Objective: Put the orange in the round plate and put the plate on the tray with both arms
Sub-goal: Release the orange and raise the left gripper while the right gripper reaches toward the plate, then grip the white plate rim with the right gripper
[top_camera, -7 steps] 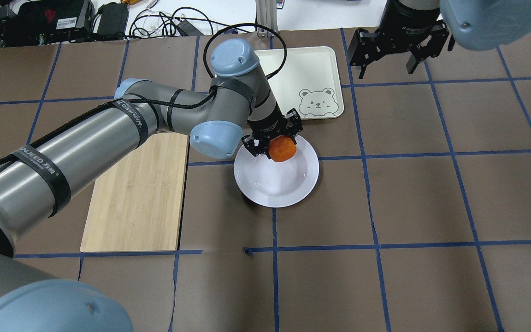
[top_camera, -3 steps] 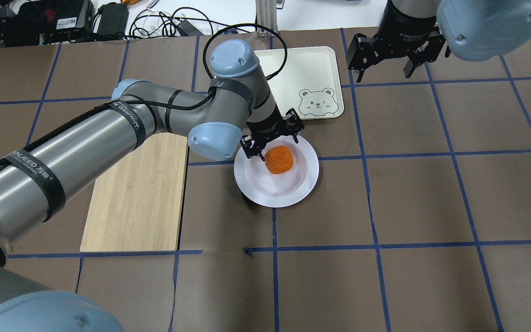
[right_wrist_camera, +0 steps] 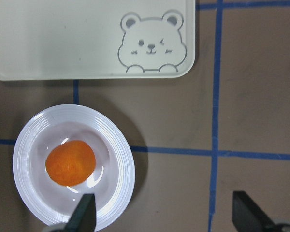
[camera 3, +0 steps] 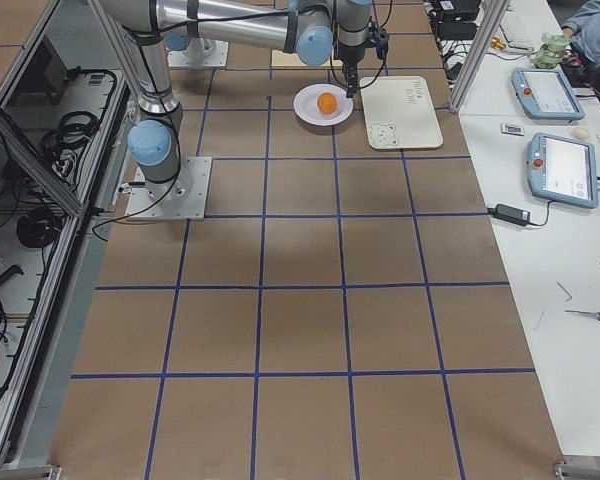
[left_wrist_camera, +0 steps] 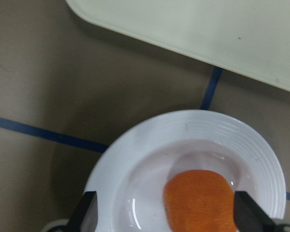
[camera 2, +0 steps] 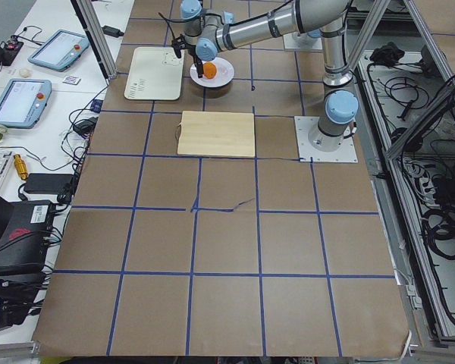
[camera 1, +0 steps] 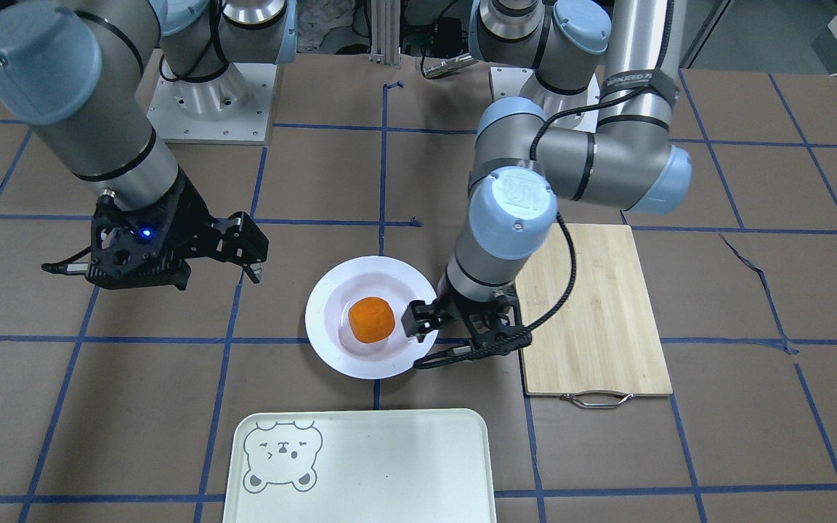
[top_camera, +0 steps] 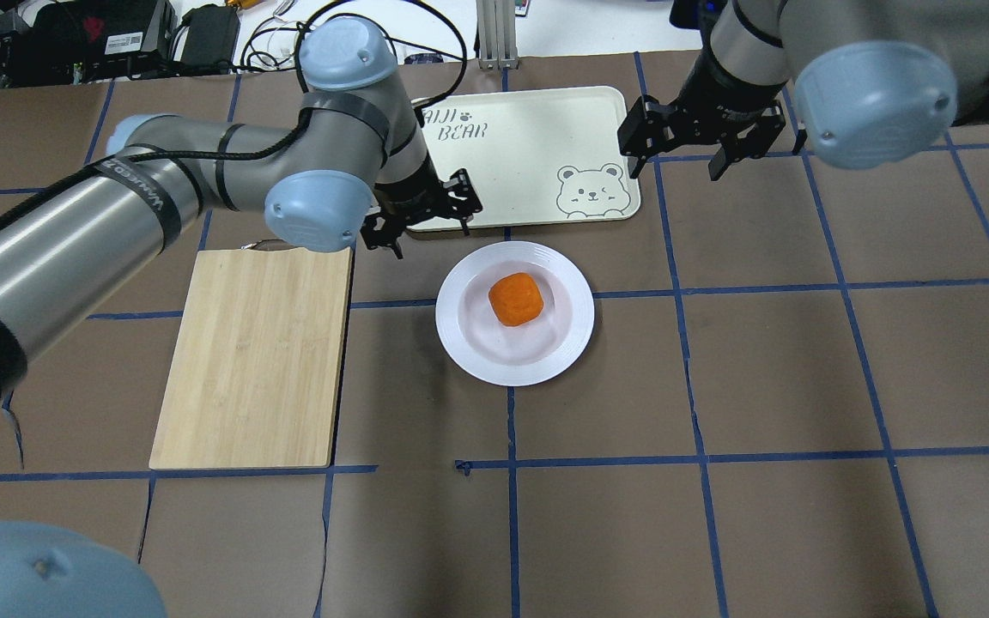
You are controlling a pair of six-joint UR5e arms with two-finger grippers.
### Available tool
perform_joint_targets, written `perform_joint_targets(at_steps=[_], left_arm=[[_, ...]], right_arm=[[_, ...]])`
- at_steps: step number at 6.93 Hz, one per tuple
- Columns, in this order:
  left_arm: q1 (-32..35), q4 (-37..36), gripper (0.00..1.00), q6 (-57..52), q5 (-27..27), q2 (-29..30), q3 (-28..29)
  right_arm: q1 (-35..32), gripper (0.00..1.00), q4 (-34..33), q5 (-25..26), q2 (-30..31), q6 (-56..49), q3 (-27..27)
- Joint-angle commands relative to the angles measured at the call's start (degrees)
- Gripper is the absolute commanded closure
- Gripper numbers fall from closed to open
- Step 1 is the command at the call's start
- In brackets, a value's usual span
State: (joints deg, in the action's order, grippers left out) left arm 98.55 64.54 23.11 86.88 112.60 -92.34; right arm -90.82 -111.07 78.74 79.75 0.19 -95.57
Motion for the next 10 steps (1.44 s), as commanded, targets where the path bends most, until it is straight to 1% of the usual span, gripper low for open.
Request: perform_joint_targets(at_steps=[1, 2, 3, 4, 5, 6, 7, 8, 9, 10], left_arm=[[-5.6, 2.9, 0.00, -12.4, 10.5, -3.8, 1.3], [-5.6, 5.6, 0.00, -12.4, 10.6, -6.2, 2.7], [-6.3, 9.3, 0.00, -12.4, 10.7, -8.3, 3.4], [-7.7, 9.6, 0.00, -13.2, 11.2, -9.8, 3.5], [-9.4, 9.9, 0.00, -13.2, 10.2, -10.5, 2.4], [-9.7, 10.5, 0.00, -13.3, 9.6, -12.0, 2.2], [-10.1, 13.2, 0.00, -15.0, 10.0, -13.5, 2.3], [-10.8, 15.0, 0.00, -17.2, 8.8, -14.5, 2.2], [-12.8, 15.5, 0.00, -17.4, 3.3, -15.7, 2.2], [-14.2, 15.7, 0.00, -17.9, 2.9, -16.4, 2.2]], right_arm=[[0.1, 0.00, -16.0, -5.7, -3.3, 3.0, -10.7], [0.1, 0.00, -18.5, -7.9, -6.7, 6.0, -12.3], [0.0, 0.00, -20.1, -12.2, -9.0, 8.3, -13.5], [-0.1, 0.00, -20.6, -12.5, -9.5, 9.3, -14.2], [-0.3, 0.00, -23.7, -13.6, -10.9, 9.5, -16.3], [-0.3, 0.00, -27.3, -15.0, -11.7, 9.7, -18.9], [-0.5, 0.00, -28.5, -15.0, -12.1, 9.9, -20.0], [-0.6, 0.00, -28.8, -15.7, -13.2, 10.5, -20.0], [-0.8, 0.00, -29.9, -18.2, -13.9, 13.2, -20.0], [-0.8, 0.00, -30.0, -18.2, -13.9, 14.0, -20.0]])
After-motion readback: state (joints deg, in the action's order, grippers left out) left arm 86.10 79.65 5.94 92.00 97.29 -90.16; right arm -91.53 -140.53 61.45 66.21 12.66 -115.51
